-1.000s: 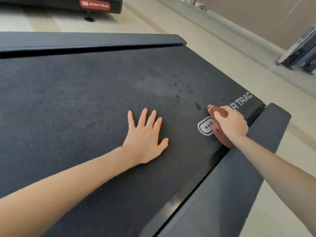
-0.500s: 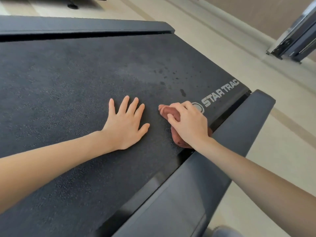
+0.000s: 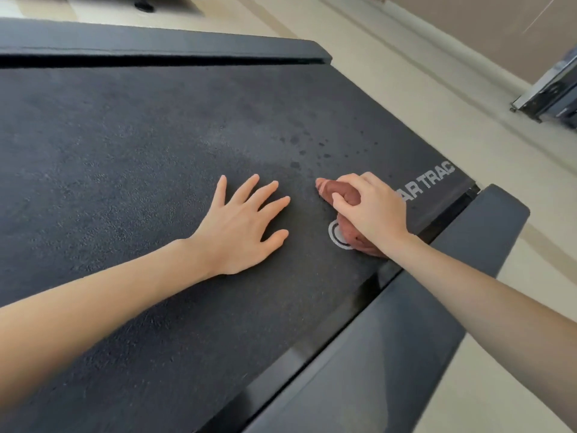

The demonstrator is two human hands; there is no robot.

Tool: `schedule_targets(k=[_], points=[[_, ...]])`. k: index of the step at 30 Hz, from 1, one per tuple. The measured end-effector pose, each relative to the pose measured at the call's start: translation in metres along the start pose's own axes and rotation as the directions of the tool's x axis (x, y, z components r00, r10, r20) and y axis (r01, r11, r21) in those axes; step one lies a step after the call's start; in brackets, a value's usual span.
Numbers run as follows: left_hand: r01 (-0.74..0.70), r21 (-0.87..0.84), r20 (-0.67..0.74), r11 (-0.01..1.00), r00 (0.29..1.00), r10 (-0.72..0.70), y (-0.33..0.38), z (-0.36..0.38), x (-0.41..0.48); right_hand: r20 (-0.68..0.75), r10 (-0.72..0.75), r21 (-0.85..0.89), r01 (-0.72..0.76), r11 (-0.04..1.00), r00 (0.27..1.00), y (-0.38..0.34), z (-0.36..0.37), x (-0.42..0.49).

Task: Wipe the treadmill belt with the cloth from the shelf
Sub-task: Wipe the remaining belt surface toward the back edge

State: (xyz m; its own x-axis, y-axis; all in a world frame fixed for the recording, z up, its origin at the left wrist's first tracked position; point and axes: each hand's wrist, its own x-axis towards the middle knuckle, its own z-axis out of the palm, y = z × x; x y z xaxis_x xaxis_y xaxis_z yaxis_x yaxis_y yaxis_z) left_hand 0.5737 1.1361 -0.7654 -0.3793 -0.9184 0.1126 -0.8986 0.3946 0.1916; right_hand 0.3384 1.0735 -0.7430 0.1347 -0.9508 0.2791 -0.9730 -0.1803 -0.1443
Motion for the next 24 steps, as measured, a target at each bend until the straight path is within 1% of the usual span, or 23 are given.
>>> schedule_targets(k=[2, 7, 10, 12, 13, 14, 16, 17, 19, 21, 24], points=[[0.012, -0.020, -0.020, 1.000, 1.000, -0.012, -0.006, -0.001, 0.003, 0.020, -0.002, -0.006, 0.002, 1.000, 1.000, 0.016, 0.003, 0.023], [0.143, -0.009, -0.032, 0.990, 0.989, -0.143, -0.032, -0.003, -0.015, 0.017, 0.030, -0.039, -0.030, 0.999, 0.999, 0.049, 0.012, 0.083], [0.177, 0.010, -0.006, 0.984, 0.984, -0.177, -0.035, -0.005, -0.026, 0.001, 0.023, -0.055, -0.023, 0.998, 1.000, 0.054, 0.019, 0.107], [0.201, 0.004, 0.024, 0.980, 0.979, -0.201, -0.033, -0.008, -0.026, -0.010, 0.024, -0.051, -0.024, 0.998, 1.000, 0.054, 0.021, 0.109], [0.210, 0.007, 0.033, 0.978, 0.977, -0.210, -0.032, -0.009, -0.026, -0.008, 0.002, -0.043, -0.002, 0.999, 1.000, 0.052, 0.021, 0.106], [0.215, 0.012, 0.033, 0.977, 0.976, -0.215, -0.031, -0.009, -0.026, -0.007, -0.045, -0.030, 0.044, 0.999, 0.999, 0.047, 0.019, 0.099], [0.207, 0.023, 0.037, 0.978, 0.977, -0.208, -0.031, -0.010, -0.026, -0.016, -0.191, 0.006, 0.191, 0.982, 0.982, 0.025, 0.017, 0.083], [0.202, 0.032, 0.054, 0.979, 0.978, -0.204, -0.031, -0.011, -0.025, -0.024, -0.284, 0.038, 0.284, 0.958, 0.959, 0.009, 0.017, 0.072], [0.216, 0.054, 0.072, 0.975, 0.973, -0.219, -0.030, -0.013, -0.026, -0.033, -0.454, 0.099, 0.455, 0.885, 0.891, -0.027, 0.017, 0.046], [0.219, 0.066, 0.069, 0.973, 0.972, -0.224, -0.028, -0.013, -0.025, -0.051, -0.534, 0.113, 0.536, 0.837, 0.844, -0.050, 0.019, 0.027], [0.217, 0.045, 0.046, 0.975, 0.975, -0.219, -0.032, -0.011, -0.025, -0.068, -0.561, 0.188, 0.563, 0.805, 0.825, -0.046, 0.020, 0.021]])
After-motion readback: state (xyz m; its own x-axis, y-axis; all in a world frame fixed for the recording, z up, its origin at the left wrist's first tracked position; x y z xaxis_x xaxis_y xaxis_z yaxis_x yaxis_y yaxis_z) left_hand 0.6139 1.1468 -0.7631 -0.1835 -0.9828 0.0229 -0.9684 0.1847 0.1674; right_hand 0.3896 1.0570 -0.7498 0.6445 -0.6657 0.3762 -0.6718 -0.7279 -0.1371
